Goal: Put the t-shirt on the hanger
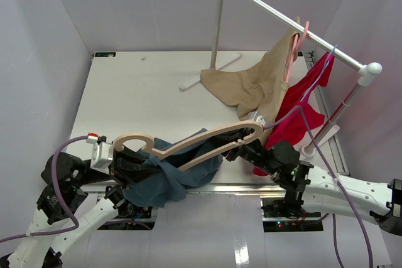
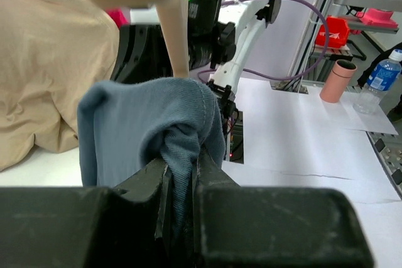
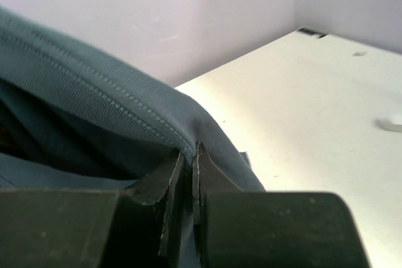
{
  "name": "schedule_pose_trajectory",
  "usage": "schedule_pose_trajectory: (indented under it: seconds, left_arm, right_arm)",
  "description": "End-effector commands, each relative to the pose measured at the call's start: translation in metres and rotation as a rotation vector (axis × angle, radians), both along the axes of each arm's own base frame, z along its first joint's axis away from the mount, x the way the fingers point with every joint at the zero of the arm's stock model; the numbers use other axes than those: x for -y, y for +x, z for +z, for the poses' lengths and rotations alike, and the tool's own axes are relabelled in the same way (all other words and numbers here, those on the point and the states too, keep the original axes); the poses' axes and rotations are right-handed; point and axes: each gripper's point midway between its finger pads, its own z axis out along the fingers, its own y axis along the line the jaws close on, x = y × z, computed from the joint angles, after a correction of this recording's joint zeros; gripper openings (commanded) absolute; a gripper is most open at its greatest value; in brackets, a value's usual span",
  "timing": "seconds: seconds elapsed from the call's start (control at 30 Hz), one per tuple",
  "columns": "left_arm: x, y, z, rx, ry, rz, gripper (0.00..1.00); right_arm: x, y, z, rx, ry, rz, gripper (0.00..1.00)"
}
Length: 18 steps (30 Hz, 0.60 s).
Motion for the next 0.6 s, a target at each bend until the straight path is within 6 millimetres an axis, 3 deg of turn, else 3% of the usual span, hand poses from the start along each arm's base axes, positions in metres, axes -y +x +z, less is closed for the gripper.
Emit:
schedule_pose_trajectory:
  seconds: [0.0,0.2,0.33,0.43,0.57]
  left_arm:
    - [-0.005,-0.007,0.011,0.056,-0.017,-0.007,0.0]
    - [-0.014,0.009,0.003,0.054,0.047,0.11,0.0]
    - [-0.034,0.028,0.003,0.121,0.079,0.279,0.0]
    - [-0.038,0.049,-0.012,0.122,0.172,0.367,0.0]
    - [-0.031,0.07,-0.036,0.105,0.293,0.399,0.0]
  right_arm:
    - [0.026,0.021,-0.008,-0.008,-0.046,-0.135,0.08]
    - [0.036,0.026,0.012,0.0,-0.033,-0.178,0.08]
    - [0.063,0.039,0.034,-0.006,-0.005,-0.296,0.08]
    - [0.08,0.043,0.066,0.007,0.017,-0.353,0.08]
    - [0.097,0.052,0.083,0.007,-0.022,-0.441,0.08]
